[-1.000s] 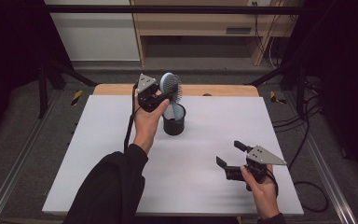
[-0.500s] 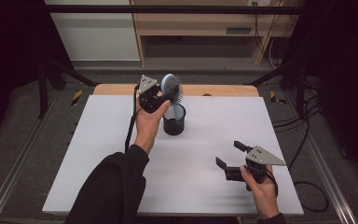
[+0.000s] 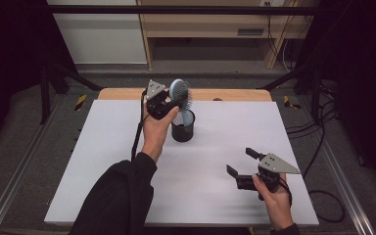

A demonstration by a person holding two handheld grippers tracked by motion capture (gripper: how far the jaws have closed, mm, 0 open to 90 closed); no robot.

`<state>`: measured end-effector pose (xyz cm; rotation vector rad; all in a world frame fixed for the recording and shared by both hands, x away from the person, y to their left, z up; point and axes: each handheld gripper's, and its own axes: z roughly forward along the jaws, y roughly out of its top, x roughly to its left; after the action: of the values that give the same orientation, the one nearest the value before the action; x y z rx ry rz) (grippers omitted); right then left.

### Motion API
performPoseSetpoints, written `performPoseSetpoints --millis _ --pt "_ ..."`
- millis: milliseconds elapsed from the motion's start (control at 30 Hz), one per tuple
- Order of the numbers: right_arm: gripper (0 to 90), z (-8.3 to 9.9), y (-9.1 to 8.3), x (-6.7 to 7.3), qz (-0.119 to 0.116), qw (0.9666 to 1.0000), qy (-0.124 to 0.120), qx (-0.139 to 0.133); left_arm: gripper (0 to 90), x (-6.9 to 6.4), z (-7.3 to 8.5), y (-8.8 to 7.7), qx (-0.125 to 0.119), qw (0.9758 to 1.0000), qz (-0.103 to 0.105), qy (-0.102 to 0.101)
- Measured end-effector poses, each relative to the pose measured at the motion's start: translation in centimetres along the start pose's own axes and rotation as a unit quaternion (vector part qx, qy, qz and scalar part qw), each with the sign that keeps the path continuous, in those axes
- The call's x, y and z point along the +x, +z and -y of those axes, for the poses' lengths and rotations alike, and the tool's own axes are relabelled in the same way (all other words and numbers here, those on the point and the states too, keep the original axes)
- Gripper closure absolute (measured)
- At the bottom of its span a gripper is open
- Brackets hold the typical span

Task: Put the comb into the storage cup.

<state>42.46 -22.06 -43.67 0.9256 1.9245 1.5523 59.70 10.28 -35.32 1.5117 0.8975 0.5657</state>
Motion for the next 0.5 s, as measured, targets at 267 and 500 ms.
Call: performPoseSetpoints --millis 267,500 --pt "7.4 -0.02 0.01 -0.01 0.001 1.0000 0.001 -0.001 50.6 0.00 0.17 0.12 0.002 1.0000 -0.001 -0.002" --pt "7.4 -0.02 0.00 -0.01 0.001 1.0000 0.001 -0.002 50.5 -0.01 0.27 0.23 0.003 1.0000 -0.002 -0.002"
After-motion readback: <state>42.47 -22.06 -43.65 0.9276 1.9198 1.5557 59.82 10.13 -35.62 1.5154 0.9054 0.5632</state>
